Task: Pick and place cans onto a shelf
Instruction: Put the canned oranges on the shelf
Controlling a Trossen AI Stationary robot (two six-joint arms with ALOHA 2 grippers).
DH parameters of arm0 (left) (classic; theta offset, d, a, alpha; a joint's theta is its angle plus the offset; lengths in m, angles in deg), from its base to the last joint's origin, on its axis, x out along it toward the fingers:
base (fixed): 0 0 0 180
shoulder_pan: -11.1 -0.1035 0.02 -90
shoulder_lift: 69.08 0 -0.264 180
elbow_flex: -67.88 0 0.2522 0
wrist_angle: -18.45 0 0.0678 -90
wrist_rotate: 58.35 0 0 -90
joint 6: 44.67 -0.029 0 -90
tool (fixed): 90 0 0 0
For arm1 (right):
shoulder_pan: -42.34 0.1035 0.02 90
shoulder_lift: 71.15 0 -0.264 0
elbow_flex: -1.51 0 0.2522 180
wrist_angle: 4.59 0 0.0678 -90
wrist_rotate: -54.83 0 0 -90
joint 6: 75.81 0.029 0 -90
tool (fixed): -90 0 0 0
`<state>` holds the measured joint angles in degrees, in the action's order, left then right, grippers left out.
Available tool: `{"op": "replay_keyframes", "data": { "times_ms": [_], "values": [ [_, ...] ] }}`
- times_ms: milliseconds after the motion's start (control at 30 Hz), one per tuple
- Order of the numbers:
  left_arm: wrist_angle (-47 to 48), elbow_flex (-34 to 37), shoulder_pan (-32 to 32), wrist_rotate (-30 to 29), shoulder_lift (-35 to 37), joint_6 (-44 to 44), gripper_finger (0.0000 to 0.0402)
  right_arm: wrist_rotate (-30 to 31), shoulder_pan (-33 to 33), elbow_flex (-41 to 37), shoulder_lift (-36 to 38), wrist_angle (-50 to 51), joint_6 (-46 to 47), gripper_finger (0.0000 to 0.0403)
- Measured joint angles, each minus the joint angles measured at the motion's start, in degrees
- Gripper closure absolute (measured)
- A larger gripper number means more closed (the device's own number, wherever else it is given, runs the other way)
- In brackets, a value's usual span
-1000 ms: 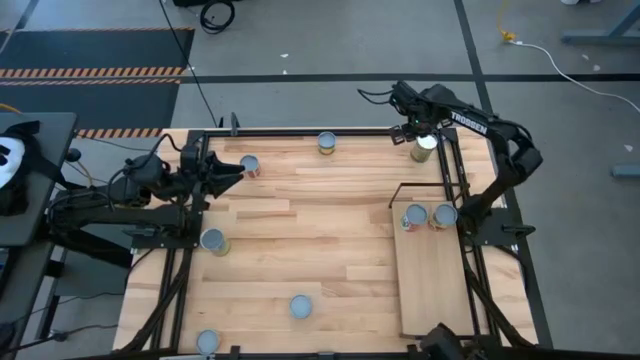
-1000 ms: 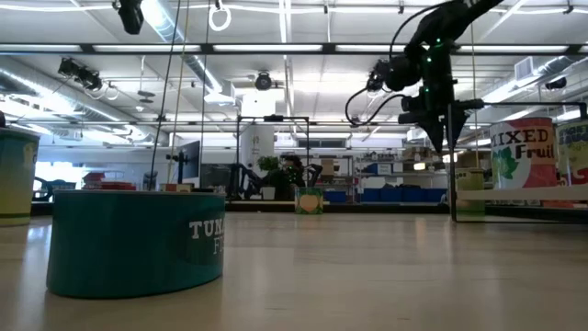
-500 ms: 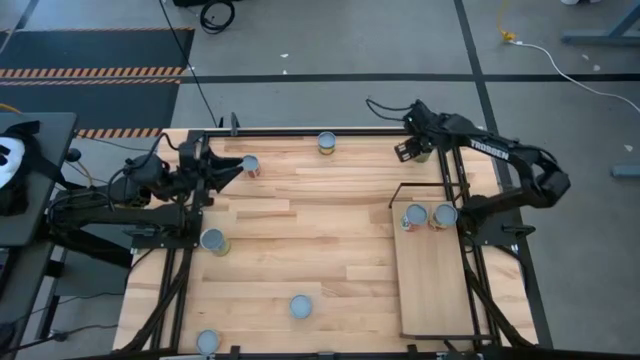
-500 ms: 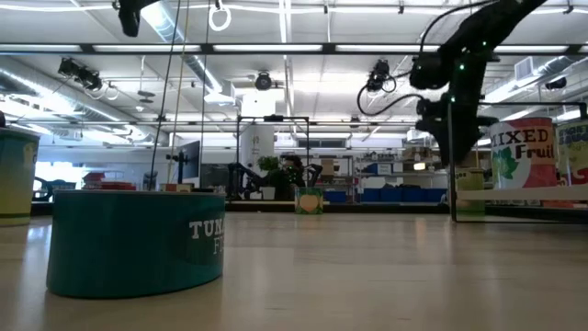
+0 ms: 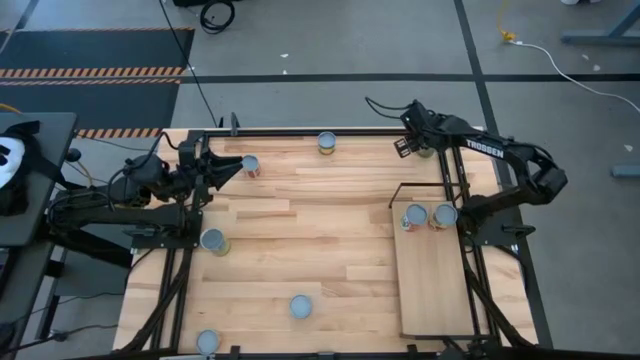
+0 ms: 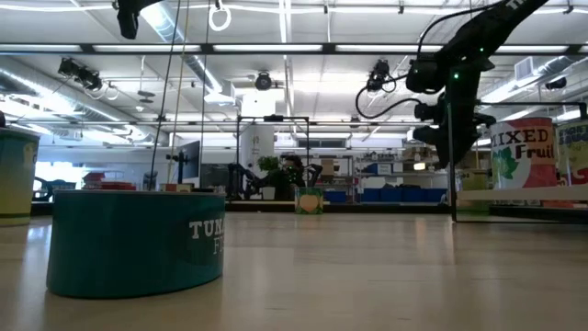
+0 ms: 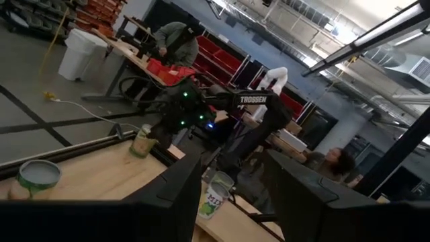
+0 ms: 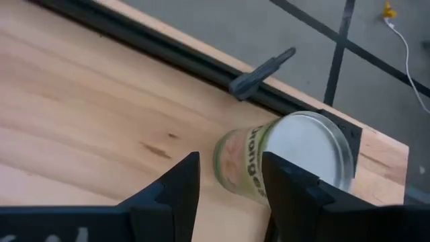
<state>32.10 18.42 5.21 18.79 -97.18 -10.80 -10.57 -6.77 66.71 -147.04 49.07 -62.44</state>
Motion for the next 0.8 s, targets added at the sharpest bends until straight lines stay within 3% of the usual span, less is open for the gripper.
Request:
{"op": "replay_keyframes", "data": {
  "times_ms": [467,700,800],
  "values": [
    [-0.7,0.0,-0.1,-1.1,0.0,-2.0,0.0233,2.0,-3.2,0.0,-0.7,-1.7,2.0,0.0223],
    [-0.6,0.0,0.0,-0.7,0.0,-2.0,0.0233,2.6,-1.5,0.0,-1.0,0.8,11.1,0.0224],
    [-0.6,0.0,0.0,0.0,0.0,-2.0,0.0233,5.6,0.3,0.0,-0.9,0.9,13.7,0.0224]
  ]
}}
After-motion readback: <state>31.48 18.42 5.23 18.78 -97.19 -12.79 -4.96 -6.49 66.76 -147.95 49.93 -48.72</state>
